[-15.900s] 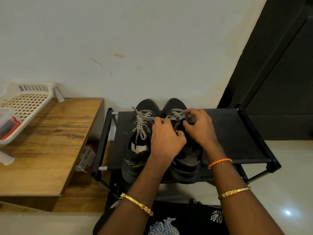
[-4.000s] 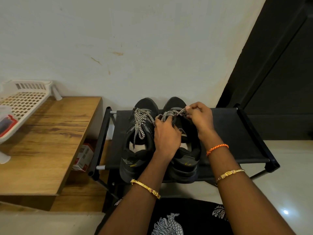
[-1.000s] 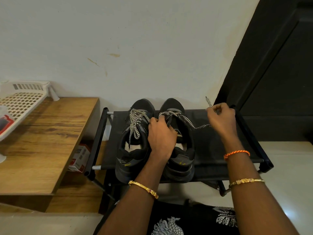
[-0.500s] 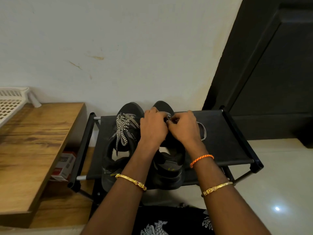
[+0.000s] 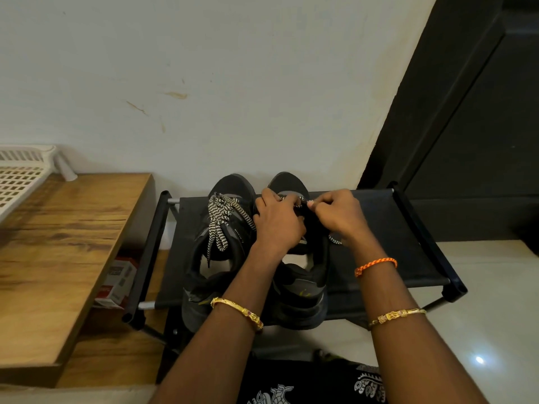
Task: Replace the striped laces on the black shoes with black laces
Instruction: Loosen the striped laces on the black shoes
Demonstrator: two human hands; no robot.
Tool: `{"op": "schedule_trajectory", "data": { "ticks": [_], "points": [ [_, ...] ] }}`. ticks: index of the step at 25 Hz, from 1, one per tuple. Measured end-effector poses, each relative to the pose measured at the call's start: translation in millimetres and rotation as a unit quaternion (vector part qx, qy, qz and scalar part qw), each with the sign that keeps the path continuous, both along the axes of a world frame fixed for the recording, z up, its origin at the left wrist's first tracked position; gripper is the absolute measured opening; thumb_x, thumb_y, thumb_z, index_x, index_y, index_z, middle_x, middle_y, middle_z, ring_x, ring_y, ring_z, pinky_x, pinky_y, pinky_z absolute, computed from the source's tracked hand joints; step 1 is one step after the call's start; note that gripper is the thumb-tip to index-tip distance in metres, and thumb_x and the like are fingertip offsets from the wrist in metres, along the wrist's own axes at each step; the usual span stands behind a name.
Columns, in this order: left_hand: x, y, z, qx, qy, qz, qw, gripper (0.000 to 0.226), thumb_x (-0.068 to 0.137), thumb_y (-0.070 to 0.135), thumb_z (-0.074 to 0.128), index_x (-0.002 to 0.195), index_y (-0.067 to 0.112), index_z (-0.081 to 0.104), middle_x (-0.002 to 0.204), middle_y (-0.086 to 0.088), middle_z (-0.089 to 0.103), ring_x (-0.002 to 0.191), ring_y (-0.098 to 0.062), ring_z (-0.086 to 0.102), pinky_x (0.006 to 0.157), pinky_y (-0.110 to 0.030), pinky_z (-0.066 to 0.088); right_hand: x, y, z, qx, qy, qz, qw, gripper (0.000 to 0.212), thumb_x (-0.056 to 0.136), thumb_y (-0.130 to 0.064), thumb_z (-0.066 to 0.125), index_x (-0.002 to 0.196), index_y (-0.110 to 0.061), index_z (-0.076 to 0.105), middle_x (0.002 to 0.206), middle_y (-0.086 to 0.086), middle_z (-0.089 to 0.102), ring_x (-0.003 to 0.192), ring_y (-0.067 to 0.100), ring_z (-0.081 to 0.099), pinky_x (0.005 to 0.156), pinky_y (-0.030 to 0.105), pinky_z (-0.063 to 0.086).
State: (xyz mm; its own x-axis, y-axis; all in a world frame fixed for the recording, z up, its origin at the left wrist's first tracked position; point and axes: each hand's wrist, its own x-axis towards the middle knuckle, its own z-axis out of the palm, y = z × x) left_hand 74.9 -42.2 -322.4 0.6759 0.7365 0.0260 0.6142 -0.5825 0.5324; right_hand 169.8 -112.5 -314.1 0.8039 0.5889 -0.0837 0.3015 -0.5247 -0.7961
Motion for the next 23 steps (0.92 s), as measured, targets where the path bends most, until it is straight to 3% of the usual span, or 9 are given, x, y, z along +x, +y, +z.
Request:
{"op": "schedule_trajectory", "data": {
  "ticks": [5, 8, 9, 12, 13, 14, 17, 19, 23],
  "points": [
    [0, 7, -7, -0.085, -0.115, 0.034, 0.989, 0.017, 0.086, 0.022, 0.063, 0.102, 0.015, 0.058, 0.114, -0.005, 0.034, 0.114, -0.025, 0.038, 0.097, -0.036, 0.039, -1, 0, -1, 0.011, 0.023, -0.013, 1.000, 0.021, 0.086, -0.025, 0.065, 0.066, -0.021, 0.069, 0.069, -0.002, 0.066, 0.069, 0.016, 0.062, 0.064, 0.032, 0.054],
    [-1, 8, -4, -0.209, -0.213, 0.090, 0.950, 0.008, 0.086, 0.017, 0.064, 0.090, 0.012, 0.060, 0.110, -0.008, 0.047, 0.103, -0.020, 0.052, 0.089, -0.025, 0.044, -1, 0, -1, 0.027, 0.048, -0.021, 0.998, 0.019, 0.086, -0.025, 0.065, 0.069, -0.018, 0.071, 0.072, 0.001, 0.067, 0.074, 0.018, 0.063, 0.070, 0.036, 0.055],
    [-2, 10, -1, -0.291, -0.261, 0.127, 0.912, 0.005, 0.085, 0.014, 0.064, 0.086, 0.010, 0.061, 0.104, -0.010, 0.056, 0.096, -0.021, 0.058, 0.086, -0.030, 0.049, -1, 0, 0, 0.029, 0.053, -0.022, 0.998, 0.018, 0.086, -0.025, 0.065, 0.071, -0.017, 0.071, 0.073, 0.001, 0.067, 0.074, 0.017, 0.062, 0.072, 0.037, 0.054],
    [-6, 14, 11, -0.534, -0.388, 0.235, 0.714, 0.006, 0.084, 0.008, 0.058, 0.080, 0.006, 0.062, 0.063, -0.004, 0.068, 0.058, -0.014, 0.067, 0.052, -0.023, 0.054, -1, 0, 0, 0.030, 0.064, -0.019, 0.997, 0.018, 0.087, -0.023, 0.065, 0.077, -0.010, 0.071, 0.072, -0.004, 0.063, 0.070, 0.011, 0.056, 0.075, 0.037, 0.052],
    [-6, 14, 12, -0.541, -0.401, 0.246, 0.697, 0.007, 0.083, 0.009, 0.057, 0.078, 0.005, 0.060, 0.057, -0.002, 0.066, 0.051, -0.013, 0.065, 0.045, -0.020, 0.050, -1, 0, 0, 0.029, 0.064, -0.017, 0.997, 0.018, 0.087, -0.023, 0.065, 0.078, -0.008, 0.071, 0.072, -0.005, 0.062, 0.070, 0.010, 0.055, 0.075, 0.037, 0.052],
    [-6, 14, 13, -0.519, -0.391, 0.244, 0.720, 0.006, 0.082, 0.011, 0.059, 0.080, 0.005, 0.058, 0.061, -0.004, 0.066, 0.055, -0.016, 0.065, 0.048, -0.022, 0.051, -1, 0, 0, 0.029, 0.064, -0.016, 0.997, 0.018, 0.087, -0.023, 0.065, 0.077, -0.009, 0.071, 0.072, -0.005, 0.063, 0.071, 0.010, 0.056, 0.074, 0.036, 0.052],
    [-3, 13, 6, -0.332, -0.293, 0.156, 0.883, 0.025, 0.080, 0.015, 0.067, 0.097, 0.016, 0.049, 0.095, -0.012, 0.061, 0.084, -0.023, 0.061, 0.079, -0.039, 0.054, 2, -2, 0, 0.034, 0.066, -0.008, 0.997, 0.019, 0.088, -0.023, 0.064, 0.070, -0.017, 0.069, 0.074, -0.004, 0.063, 0.073, 0.009, 0.057, 0.065, 0.030, 0.049],
    [-2, 13, 5, -0.178, -0.190, 0.100, 0.960, 0.014, 0.082, 0.019, 0.064, 0.093, 0.024, 0.056, 0.108, -0.011, 0.057, 0.099, -0.026, 0.057, 0.089, -0.040, 0.049, 3, -2, 0, 0.030, 0.065, 0.002, 0.997, 0.019, 0.088, -0.023, 0.064, 0.069, -0.021, 0.068, 0.075, -0.003, 0.064, 0.075, 0.010, 0.058, 0.063, 0.027, 0.049],
    [4, 9, 2, -0.076, -0.071, 0.097, 0.990, 0.016, 0.085, 0.032, 0.062, 0.099, 0.027, 0.070, 0.124, -0.010, 0.044, 0.116, -0.029, 0.047, 0.094, -0.041, 0.045, 1, 0, 0, 0.011, 0.051, 0.010, 0.999, 0.017, 0.087, -0.025, 0.064, 0.072, -0.021, 0.070, 0.077, -0.001, 0.066, 0.079, 0.014, 0.061, 0.073, 0.036, 0.053]
  ]
}}
